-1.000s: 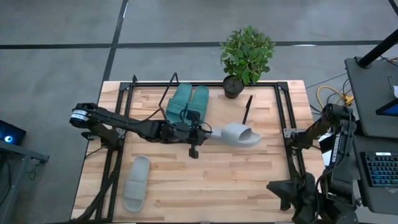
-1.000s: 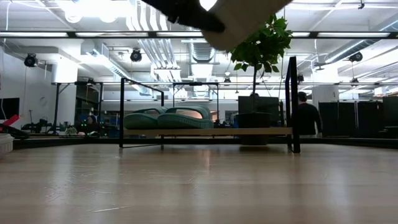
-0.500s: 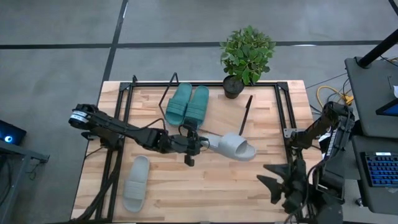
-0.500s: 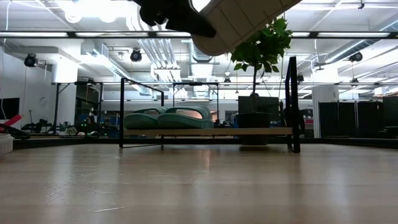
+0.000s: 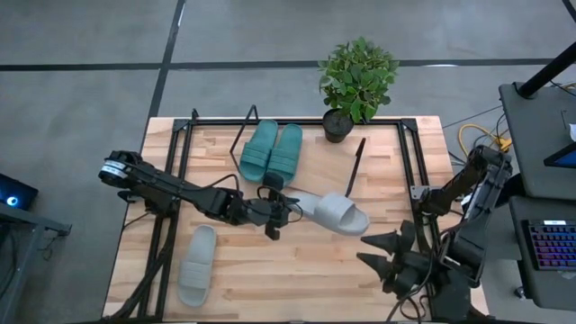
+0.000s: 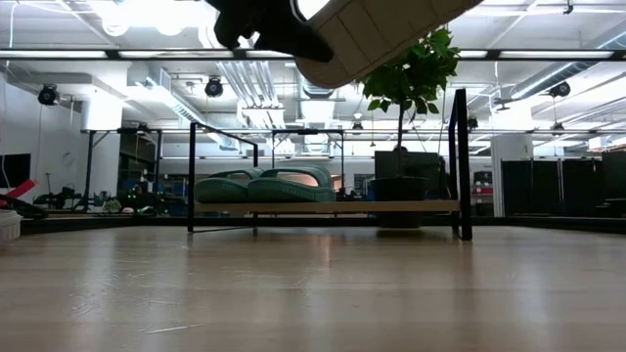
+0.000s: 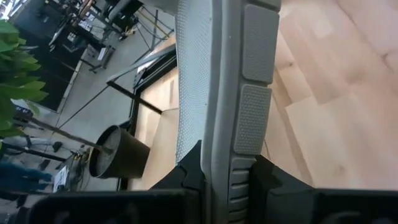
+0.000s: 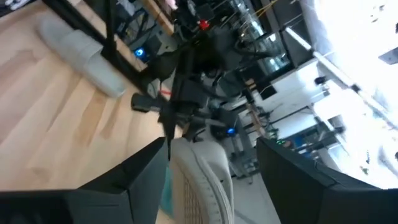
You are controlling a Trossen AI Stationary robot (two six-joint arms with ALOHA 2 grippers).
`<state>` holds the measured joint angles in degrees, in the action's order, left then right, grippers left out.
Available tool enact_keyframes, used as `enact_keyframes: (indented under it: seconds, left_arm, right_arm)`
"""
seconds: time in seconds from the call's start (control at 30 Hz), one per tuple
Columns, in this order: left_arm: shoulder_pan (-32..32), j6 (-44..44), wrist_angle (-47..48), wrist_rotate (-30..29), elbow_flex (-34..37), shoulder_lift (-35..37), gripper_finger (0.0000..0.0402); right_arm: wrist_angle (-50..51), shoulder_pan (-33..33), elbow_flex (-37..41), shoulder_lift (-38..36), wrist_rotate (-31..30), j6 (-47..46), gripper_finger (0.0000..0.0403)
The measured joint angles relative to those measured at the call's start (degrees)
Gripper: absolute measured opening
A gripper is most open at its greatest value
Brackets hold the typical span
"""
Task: Pick and place slides into the shelf
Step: Put the top gray slipper on the shelf
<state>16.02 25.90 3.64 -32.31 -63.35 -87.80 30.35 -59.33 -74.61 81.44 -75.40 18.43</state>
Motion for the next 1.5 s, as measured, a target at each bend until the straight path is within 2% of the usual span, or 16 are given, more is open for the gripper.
enact_keyframes:
  seconds: [0.13, 0.23, 0.67, 0.97, 1.3, 1.43, 1.5]
  left_arm:
    - [0.6, 0.0, 1.9, -2.5, 0.0, 0.8, 0.0032]
    - [1.2, -0.5, 3.6, -3.1, 0.1, 1.6, 0.0032]
    - [1.3, -1.8, 3.0, -2.7, 0.1, 0.9, 0.0032]
    - [1.3, -1.5, 2.4, -2.8, 0.2, 0.6, 0.0032]
    - [1.3, -1.5, 1.3, -4.1, 1.4, 0.6, 0.0032]
    - [1.3, -1.5, 0.5, -4.2, 1.4, 0.6, 0.0032]
    - [1.3, -1.4, 0.2, -4.2, 1.4, 0.6, 0.0032]
  right_arm:
    - [13.2, 2.1, 0.0, -0.8, 5.6, -13.2, 0.0239]
    - [20.4, 3.5, 0.0, -0.7, 6.4, -19.1, 0.0238]
    - [21.6, 5.3, -1.1, -1.7, 6.8, -16.9, 0.0236]
    - [21.7, 8.8, -3.4, -3.0, 12.5, -16.4, 0.0238]
    - [21.7, 9.5, -7.3, -3.0, 13.5, -13.7, 0.0237]
    - [21.7, 9.4, -7.6, -2.9, 20.6, -13.7, 0.0236]
    - [22.1, 9.5, -7.4, -2.6, 21.8, -13.8, 0.0236]
